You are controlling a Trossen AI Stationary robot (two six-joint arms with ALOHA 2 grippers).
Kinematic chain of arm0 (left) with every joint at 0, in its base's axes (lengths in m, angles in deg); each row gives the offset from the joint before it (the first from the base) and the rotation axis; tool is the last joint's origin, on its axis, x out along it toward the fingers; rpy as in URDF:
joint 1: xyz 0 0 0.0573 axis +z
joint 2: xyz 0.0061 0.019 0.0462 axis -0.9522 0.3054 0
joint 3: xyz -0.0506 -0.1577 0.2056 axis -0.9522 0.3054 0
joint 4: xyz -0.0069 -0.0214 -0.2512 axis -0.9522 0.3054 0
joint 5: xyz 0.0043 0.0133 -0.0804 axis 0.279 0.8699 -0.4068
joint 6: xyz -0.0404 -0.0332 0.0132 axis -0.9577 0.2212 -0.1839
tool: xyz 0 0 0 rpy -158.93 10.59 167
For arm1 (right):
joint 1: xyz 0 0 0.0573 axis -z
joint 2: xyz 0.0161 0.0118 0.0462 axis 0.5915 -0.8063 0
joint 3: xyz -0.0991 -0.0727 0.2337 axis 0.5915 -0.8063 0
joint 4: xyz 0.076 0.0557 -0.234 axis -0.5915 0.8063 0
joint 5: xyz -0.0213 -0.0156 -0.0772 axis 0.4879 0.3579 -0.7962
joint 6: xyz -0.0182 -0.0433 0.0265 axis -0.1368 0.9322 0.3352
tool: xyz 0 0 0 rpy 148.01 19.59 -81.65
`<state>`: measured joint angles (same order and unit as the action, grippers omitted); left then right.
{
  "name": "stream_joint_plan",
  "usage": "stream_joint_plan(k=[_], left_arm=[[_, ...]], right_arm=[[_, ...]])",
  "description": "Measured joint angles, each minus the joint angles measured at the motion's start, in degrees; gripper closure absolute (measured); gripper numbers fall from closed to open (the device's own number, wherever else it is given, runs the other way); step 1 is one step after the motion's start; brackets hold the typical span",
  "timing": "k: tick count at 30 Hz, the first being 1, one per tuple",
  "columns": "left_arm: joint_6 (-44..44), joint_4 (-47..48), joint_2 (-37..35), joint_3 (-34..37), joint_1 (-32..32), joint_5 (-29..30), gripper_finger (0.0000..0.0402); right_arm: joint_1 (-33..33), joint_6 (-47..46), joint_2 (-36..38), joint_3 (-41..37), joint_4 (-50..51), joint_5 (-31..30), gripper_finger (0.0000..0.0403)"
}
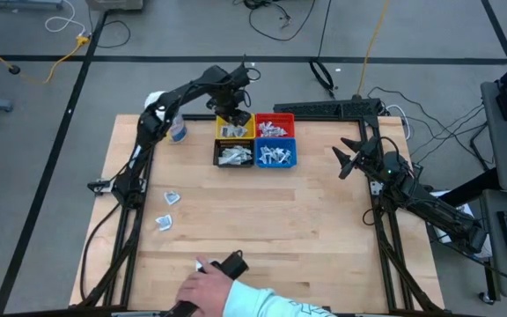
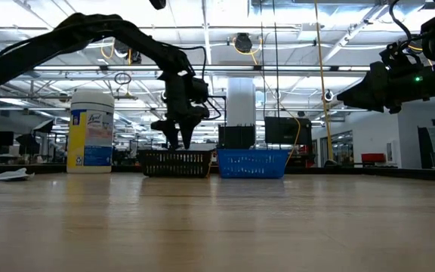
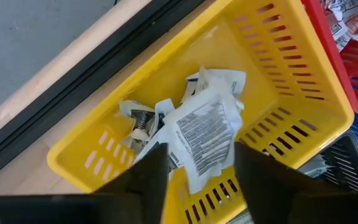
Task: Pick & Place First Aid Supplies
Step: Put the gray towelette pack into the yellow basket
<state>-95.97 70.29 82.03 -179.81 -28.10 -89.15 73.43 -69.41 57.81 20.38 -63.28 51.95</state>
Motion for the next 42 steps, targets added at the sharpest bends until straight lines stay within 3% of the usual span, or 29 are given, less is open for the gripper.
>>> stream_joint_plan(k=[4, 8, 19, 23, 30, 42], left_arm=[[-0.2, 0.1, 0.0, 0.0, 0.0, 0.3, 0.0163], [-1.4, 1.0, -0.6, 0.0, -0.2, 1.3, 0.0130], [-6.5, 5.7, -6.7, 1.9, -6.3, 5.3, 0.0115], [-9.2, 4.2, -11.7, 8.2, -10.1, 6.0, 0.0114], [-15.5, -3.8, -23.2, 25.9, -19.7, 6.0, 0.0114], [-35.8, -9.5, -36.1, 45.0, -44.1, 6.3, 0.0114]], right_arm=[[0.0, 0.0, 0.0, 0.0, 0.0, 0.0, 0.0174], [0.0, 0.0, 0.0, 0.0, 0.0, 0.0, 0.0175], [0.0, 0.0, 0.0, 0.0, 0.0, 0.0, 0.0174], [0.0, 0.0, 0.0, 0.0, 0.0, 0.0, 0.0175], [0.0, 0.0, 0.0, 0.0, 0.0, 0.0, 0.0174], [0.0, 0.0, 0.0, 0.0, 0.0, 0.0, 0.0174]])
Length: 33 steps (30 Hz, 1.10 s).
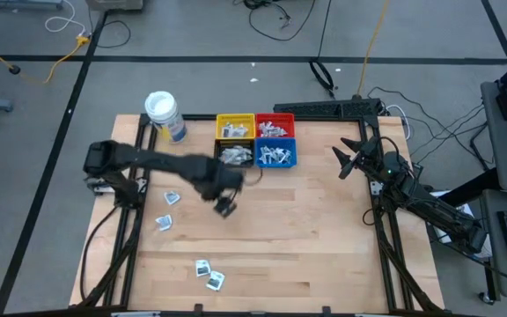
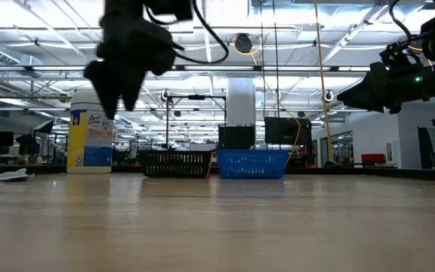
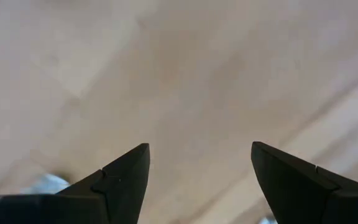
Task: Pick & Place First Aid Supplies
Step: Put the gray towelette pack into the yellow basket
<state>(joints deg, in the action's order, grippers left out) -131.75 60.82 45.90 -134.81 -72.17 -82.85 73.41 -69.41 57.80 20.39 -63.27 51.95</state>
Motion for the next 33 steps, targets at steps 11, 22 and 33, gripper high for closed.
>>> stream_joint_plan(k=[11, 22, 33], left_arm=[[-20.2, -0.2, -0.5, 2.4, -20.0, -0.8, 0.0115], [-36.8, -1.9, 1.9, 2.4, -32.4, -1.5, 0.0115], [-41.3, -6.7, 13.4, 1.2, -37.8, -3.1, 0.0115]], right_arm=[[0.0, 0.0, 0.0, 0.0, 0.0, 0.0, 0.0174], [0.0, 0.0, 0.0, 0.0, 0.0, 0.0, 0.0175], [0.0, 0.0, 0.0, 0.0, 0.0, 0.0, 0.0175]])
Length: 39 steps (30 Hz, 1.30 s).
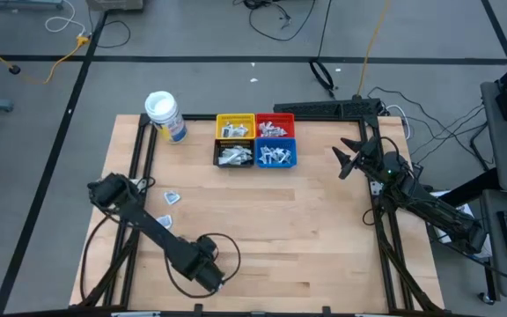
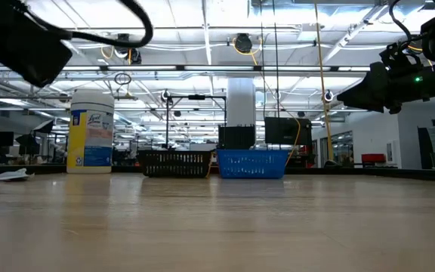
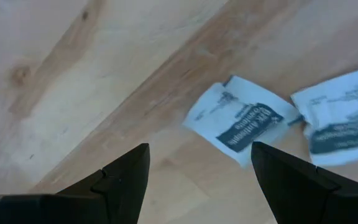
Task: Pick & Place First Aid Supplies
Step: Put the gray towelette pack into the yellow basket
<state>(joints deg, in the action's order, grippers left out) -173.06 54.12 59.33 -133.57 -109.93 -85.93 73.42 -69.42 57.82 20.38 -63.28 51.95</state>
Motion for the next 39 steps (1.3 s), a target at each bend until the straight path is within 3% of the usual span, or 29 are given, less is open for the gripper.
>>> stream_joint_plan(k=[9, 12, 16, 24, 31, 39], left_arm=[[-0.3, -1.4, 4.6, -2.3, -0.8, 3.4, 0.0115], [1.7, -3.2, 5.1, -2.4, -0.8, 3.5, 0.0133], [2.2, -4.1, 5.2, -2.4, -0.8, 3.5, 0.0200], [3.9, -5.0, 5.2, -2.3, -0.9, 3.1, 0.0386], [5.8, -4.5, 3.8, -2.0, 0.4, 0.9, 0.0396], [8.9, 4.3, -7.1, -2.0, 3.4, 3.0, 0.0398]], right_arm=[[0.0, 0.0, 0.0, 0.0, 0.0, 0.0, 0.0174], [0.0, 0.0, 0.0, 0.0, 0.0, 0.0, 0.0175], [0.0, 0.0, 0.0, 0.0, 0.0, 0.0, 0.0175], [0.0, 0.0, 0.0, 0.0, 0.0, 0.0, 0.0175], [0.0, 0.0, 0.0, 0.0, 0.0, 0.0, 0.0174], [0.0, 0.0, 0.0, 0.0, 0.0, 0.0, 0.0175]])
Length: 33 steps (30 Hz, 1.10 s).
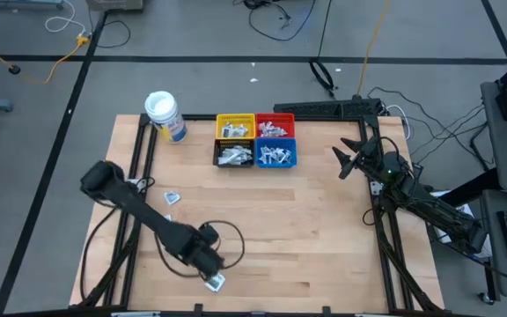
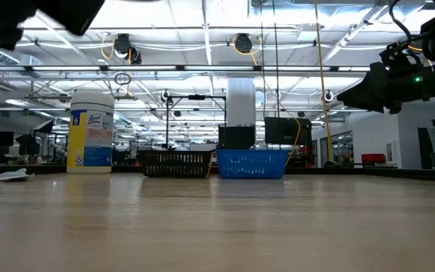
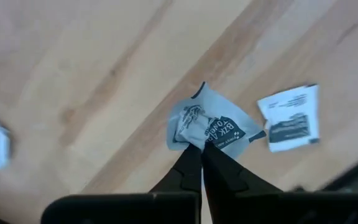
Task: Pick & Place First Aid Supplies
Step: Put the gray towelette pack into the yellow basket
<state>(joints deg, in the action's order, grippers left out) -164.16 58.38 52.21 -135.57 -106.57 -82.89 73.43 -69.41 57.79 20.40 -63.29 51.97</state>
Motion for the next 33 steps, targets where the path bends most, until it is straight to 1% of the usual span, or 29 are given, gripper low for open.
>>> stream_joint_plan(k=[9, 13, 16, 21, 29, 33], left_arm=[[7.3, 1.0, -10.0, -0.1, 3.7, 0.0, 0.0399], [9.3, 1.0, -11.6, -0.1, 5.8, -0.4, 0.0399], [11.8, 1.1, -11.7, -0.1, 9.5, -1.3, 0.0400], [20.3, 1.0, -11.6, -0.1, 19.8, -3.6, 0.0400], [37.4, 1.0, -11.6, -0.1, 39.7, -7.6, 0.0400], [45.1, 1.3, -11.6, -0.1, 49.7, -8.3, 0.0400]], right_arm=[[0.0, 0.0, 0.0, 0.0, 0.0, 0.0, 0.0174], [0.0, 0.0, 0.0, 0.0, 0.0, 0.0, 0.0175], [0.0, 0.0, 0.0, 0.0, 0.0, 0.0, 0.0175], [0.0, 0.0, 0.0, 0.0, 0.0, 0.0, 0.0175], [0.0, 0.0, 0.0, 0.0, 0.0, 0.0, 0.0175], [0.0, 0.0, 0.0, 0.0, 0.0, 0.0, 0.0175]])
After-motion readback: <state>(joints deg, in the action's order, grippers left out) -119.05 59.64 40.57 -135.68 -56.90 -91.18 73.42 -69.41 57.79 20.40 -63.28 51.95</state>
